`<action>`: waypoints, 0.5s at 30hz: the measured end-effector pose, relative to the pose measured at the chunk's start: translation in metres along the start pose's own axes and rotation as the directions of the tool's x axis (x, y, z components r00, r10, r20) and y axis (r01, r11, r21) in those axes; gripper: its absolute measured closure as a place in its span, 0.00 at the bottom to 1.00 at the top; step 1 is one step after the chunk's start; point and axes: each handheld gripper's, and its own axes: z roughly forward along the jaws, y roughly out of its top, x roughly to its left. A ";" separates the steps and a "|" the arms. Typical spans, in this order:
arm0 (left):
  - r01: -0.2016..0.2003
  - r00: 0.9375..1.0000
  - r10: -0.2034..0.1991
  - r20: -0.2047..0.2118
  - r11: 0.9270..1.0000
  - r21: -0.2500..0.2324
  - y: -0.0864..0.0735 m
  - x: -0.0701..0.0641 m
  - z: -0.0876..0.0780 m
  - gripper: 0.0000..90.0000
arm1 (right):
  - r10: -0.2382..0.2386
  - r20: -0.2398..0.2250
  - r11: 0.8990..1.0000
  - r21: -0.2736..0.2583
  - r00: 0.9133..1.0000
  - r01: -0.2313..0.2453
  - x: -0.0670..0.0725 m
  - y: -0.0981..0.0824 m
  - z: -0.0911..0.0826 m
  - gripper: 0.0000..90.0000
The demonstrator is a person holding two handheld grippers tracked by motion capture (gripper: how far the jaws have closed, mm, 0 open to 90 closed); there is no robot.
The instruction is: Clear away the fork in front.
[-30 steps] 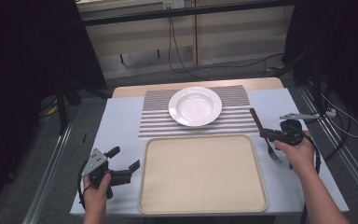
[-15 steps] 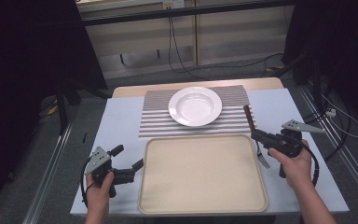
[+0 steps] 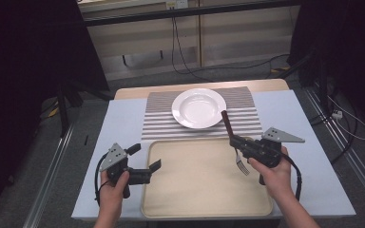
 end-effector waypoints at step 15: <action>-0.040 0.996 0.040 0.082 0.999 0.003 0.022 -0.024 0.044 0.03 | -0.049 -0.066 0.999 0.008 0.997 0.049 0.028 -0.008 0.025 0.87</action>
